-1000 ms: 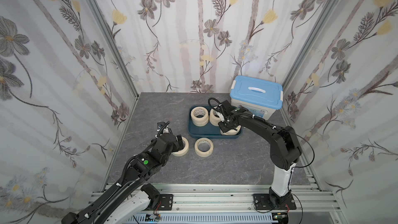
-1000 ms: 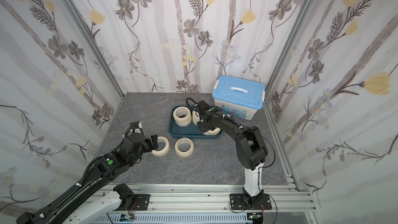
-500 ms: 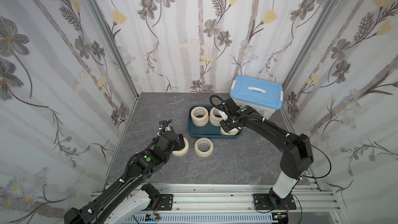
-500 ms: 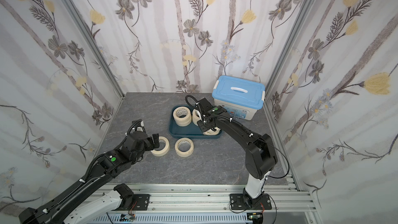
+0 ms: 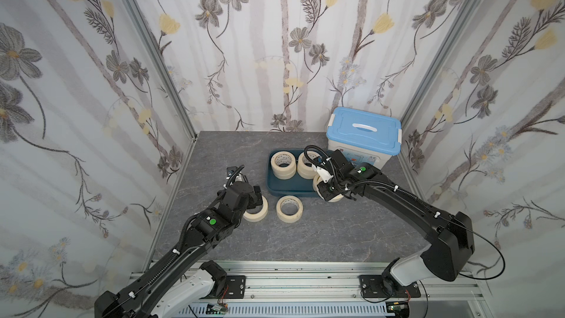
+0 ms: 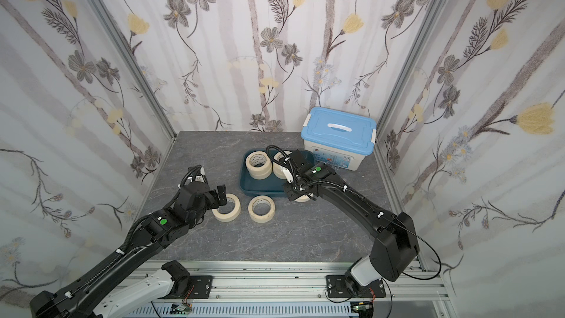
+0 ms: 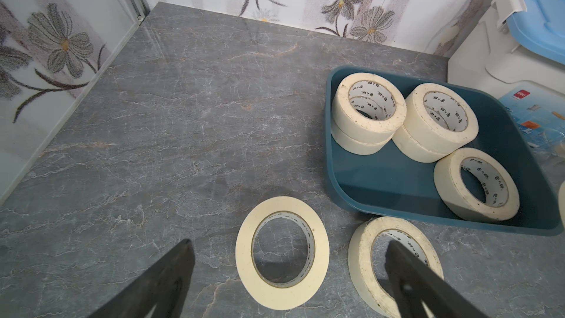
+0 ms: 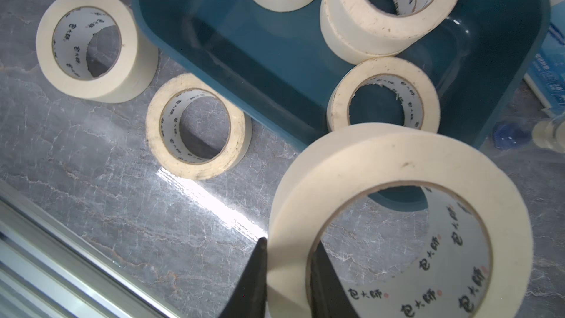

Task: Take out the art tape in the storage box
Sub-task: Place the art tape at the center of the board.

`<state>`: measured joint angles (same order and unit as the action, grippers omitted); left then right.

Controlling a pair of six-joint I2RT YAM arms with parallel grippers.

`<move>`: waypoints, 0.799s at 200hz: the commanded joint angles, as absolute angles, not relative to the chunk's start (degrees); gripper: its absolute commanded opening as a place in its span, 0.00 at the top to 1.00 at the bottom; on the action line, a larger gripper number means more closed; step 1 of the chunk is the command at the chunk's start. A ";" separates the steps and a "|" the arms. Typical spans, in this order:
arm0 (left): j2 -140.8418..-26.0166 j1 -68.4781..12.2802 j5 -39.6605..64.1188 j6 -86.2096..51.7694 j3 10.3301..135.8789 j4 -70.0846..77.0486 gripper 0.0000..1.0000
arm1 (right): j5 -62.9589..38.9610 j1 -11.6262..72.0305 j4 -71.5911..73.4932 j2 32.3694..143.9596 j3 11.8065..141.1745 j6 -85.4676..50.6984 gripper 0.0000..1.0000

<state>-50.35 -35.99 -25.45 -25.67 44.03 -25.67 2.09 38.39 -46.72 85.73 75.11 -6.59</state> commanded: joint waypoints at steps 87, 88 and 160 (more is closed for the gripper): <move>-49.40 -33.31 -25.58 -25.11 43.78 -23.52 0.00 | 1.85 47.54 -44.06 87.83 68.52 -11.85 0.81; -49.40 -33.22 -25.58 -25.13 43.78 -23.54 0.00 | 1.85 47.55 -44.05 87.90 68.49 -11.86 0.81; -48.86 -32.56 -25.04 -25.53 43.59 -24.51 0.00 | 1.14 47.66 -40.57 91.32 66.31 -11.36 0.82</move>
